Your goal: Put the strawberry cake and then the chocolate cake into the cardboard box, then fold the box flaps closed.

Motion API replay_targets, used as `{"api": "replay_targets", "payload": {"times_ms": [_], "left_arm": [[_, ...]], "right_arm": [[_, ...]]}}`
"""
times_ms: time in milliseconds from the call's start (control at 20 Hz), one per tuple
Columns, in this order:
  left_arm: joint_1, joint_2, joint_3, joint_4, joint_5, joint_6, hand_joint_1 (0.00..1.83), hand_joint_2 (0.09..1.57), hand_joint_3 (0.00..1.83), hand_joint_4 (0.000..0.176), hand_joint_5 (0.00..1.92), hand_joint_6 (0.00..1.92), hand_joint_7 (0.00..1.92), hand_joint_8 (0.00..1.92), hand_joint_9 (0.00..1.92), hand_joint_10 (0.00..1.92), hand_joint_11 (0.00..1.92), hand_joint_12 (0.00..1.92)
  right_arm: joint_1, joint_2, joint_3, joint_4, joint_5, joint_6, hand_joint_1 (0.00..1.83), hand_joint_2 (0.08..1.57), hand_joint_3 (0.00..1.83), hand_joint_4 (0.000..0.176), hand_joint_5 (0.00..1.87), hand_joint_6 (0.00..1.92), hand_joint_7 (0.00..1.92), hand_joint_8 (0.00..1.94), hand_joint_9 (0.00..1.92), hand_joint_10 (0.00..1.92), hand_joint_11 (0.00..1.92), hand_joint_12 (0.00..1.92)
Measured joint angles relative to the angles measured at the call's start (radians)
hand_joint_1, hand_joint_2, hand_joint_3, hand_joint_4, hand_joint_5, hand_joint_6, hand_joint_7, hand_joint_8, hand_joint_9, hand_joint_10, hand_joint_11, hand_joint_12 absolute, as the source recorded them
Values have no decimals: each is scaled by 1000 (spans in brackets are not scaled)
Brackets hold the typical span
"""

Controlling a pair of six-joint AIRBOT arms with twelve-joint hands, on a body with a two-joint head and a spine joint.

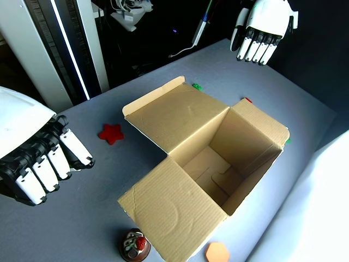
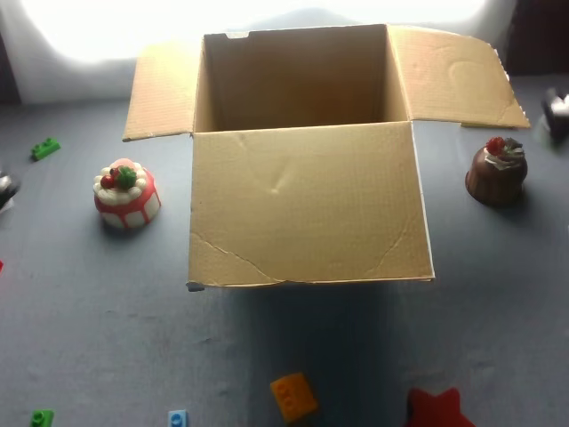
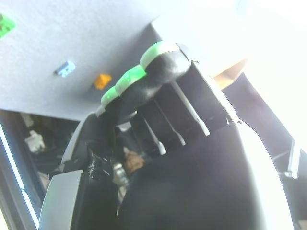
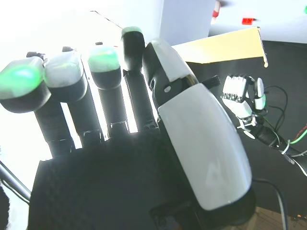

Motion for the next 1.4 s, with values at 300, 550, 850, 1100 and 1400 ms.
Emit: {"api": "replay_targets", "payload": {"times_ms": [300,550,850,1100,1400], "left_arm": [[12,0,-2,-2,-8,0,514,1265,12,0,291,12,321,5,347,33,0,1101],[12,0,0,68,-16,0,499,1260,3,0,240,1,237,0,270,2,0,981],[-29,0,9,135,-42,-8,739,1137,0,0,150,0,137,0,143,0,0,710],[2,-27,30,147,-46,-11,940,1127,0,14,11,1,5,1,31,1,0,414],[77,-72,23,40,1,-3,1156,1001,0,22,20,6,32,3,51,4,0,461]], "right_arm": [[0,0,0,-5,3,0,395,1077,5,23,39,4,156,0,98,194,0,975],[0,0,0,-4,2,0,433,1078,0,19,47,7,151,5,87,132,0,789],[0,0,0,-5,3,0,512,1038,0,29,49,1,141,0,126,93,0,898],[0,0,0,-4,3,0,870,1036,0,27,48,2,124,0,132,70,0,789],[0,0,0,-1,2,-2,964,1055,6,24,30,0,91,0,117,26,0,741]]}}
